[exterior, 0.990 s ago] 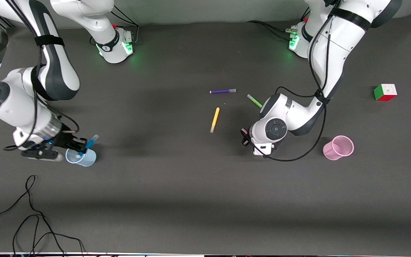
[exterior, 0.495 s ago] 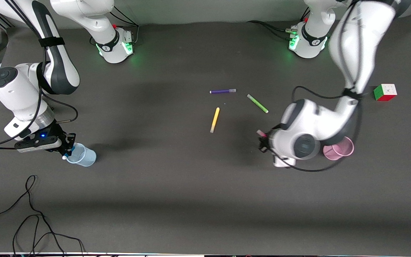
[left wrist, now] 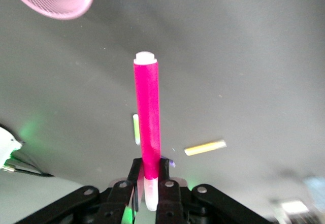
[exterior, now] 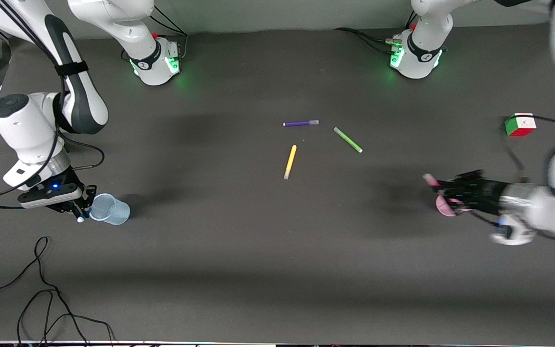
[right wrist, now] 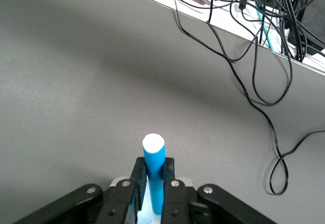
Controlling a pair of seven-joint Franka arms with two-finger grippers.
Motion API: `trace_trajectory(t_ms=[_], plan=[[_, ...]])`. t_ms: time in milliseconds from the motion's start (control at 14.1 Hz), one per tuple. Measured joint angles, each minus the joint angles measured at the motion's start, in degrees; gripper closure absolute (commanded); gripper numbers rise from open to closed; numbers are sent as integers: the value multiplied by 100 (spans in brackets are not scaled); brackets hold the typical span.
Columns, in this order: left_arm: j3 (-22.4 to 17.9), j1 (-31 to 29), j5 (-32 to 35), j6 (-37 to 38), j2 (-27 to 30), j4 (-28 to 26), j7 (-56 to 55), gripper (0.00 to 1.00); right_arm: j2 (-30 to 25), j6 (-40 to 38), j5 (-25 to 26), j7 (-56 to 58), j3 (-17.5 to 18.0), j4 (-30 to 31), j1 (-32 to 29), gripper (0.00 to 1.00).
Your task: Place pink and blue markers in matching cups
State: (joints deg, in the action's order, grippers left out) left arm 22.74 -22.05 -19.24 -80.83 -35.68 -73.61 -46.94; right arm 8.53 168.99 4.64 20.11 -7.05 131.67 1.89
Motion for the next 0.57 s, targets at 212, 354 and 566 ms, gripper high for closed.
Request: trace_trajectory(t_ms=[212, 354, 566], plan=[[-6, -799, -652, 227, -204, -5, 665, 100, 134, 502, 1, 2, 1, 273, 6, 100], [-12, -1215, -1190, 346, -479, -22, 855, 100, 179, 633, 1, 2, 1, 340, 6, 100], [-11, -1642, -1635, 529, -877, -201, 1138, 100, 225, 678, 1, 2, 1, 362, 5, 1]])
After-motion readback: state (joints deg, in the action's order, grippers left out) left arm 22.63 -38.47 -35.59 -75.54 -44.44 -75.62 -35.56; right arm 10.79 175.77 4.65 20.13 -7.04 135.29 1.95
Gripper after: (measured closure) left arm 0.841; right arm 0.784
